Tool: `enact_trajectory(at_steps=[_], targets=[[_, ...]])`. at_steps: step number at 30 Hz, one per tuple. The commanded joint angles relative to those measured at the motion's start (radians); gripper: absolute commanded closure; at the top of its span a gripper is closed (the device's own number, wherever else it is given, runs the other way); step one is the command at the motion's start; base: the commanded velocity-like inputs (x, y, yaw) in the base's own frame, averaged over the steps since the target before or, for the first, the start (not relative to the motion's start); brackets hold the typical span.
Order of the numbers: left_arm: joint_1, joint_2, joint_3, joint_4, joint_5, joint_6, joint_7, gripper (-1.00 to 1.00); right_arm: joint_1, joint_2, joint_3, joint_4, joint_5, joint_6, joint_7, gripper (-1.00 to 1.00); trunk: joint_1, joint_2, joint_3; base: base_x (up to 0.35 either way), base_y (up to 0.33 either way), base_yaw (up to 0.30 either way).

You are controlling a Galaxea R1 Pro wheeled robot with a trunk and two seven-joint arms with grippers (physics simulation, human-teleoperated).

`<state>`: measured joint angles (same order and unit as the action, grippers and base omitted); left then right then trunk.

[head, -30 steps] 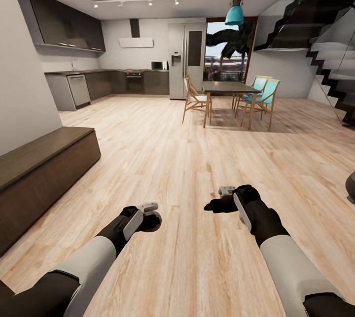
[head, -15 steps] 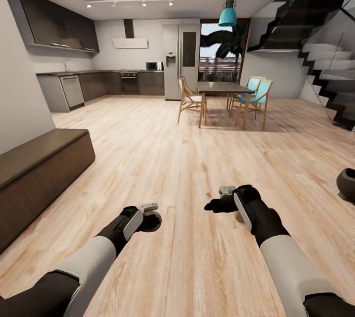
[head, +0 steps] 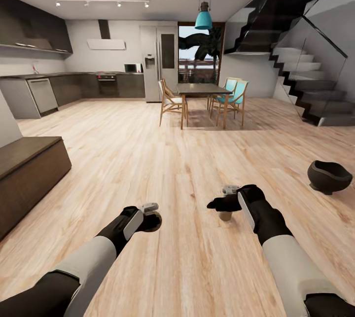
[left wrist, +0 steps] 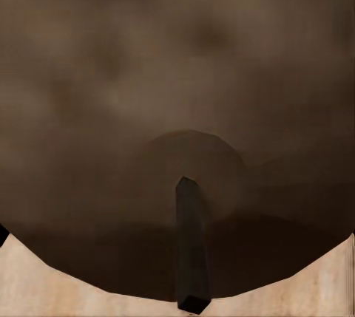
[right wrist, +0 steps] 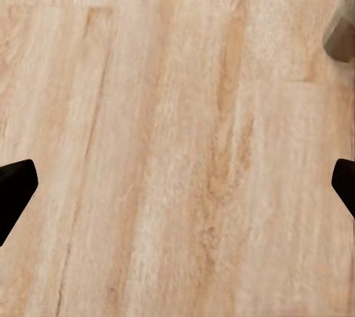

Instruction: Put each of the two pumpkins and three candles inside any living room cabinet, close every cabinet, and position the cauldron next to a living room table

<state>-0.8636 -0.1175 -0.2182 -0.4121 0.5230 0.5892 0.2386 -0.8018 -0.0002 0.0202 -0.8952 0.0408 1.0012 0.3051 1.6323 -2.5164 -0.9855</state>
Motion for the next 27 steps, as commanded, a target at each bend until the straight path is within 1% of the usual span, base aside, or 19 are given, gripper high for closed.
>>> enact_trajectory(at_steps=[1,4,6,14,17,20,22,27], targets=[[0.000,0.001,-0.007,-0.002,0.011,0.003,0.008,1.00,-0.001,0.000,-0.017,-0.001,0.004,0.004,0.003,-1.00,0.000,0.000,0.000,0.154,0.000,-0.272],[0.000,0.000,-0.007,-0.002,0.012,0.003,0.008,1.00,-0.001,0.000,-0.041,0.001,0.005,0.001,0.002,-1.00,0.000,0.000,0.002,0.155,0.000,-0.272],[0.000,0.000,-0.007,-0.002,0.012,0.003,0.008,1.00,-0.001,0.002,-0.048,0.003,0.006,-0.013,0.002,-1.00,0.000,0.000,0.003,0.156,0.000,-0.276],[0.000,0.000,-0.007,-0.002,0.012,0.003,0.010,1.00,-0.001,0.003,-0.049,0.015,0.012,-0.053,0.000,-1.00,0.000,0.000,0.007,0.139,0.000,-0.279],[0.000,-0.001,-0.007,-0.002,0.012,0.003,0.010,1.00,-0.001,0.003,-0.051,0.051,0.013,-0.086,-0.001,-1.00,0.000,0.000,0.008,0.035,0.000,-0.262],[0.000,-0.001,-0.007,-0.002,0.012,0.003,0.010,1.00,-0.001,0.003,-0.052,0.071,0.013,-0.101,-0.001,-1.00,0.000,0.000,0.008,0.011,0.000,-0.229],[0.000,-0.001,-0.007,-0.002,0.012,0.003,0.010,1.00,-0.002,0.003,-0.051,0.079,0.013,-0.106,-0.001,-1.00,0.000,0.000,0.008,0.004,0.000,-0.152],[0.000,-0.001,-0.007,-0.002,0.012,0.003,0.010,1.00,-0.002,0.003,-0.048,0.086,0.013,-0.112,-0.001,-1.00,0.000,0.000,0.008,0.001,0.000,-0.030]])
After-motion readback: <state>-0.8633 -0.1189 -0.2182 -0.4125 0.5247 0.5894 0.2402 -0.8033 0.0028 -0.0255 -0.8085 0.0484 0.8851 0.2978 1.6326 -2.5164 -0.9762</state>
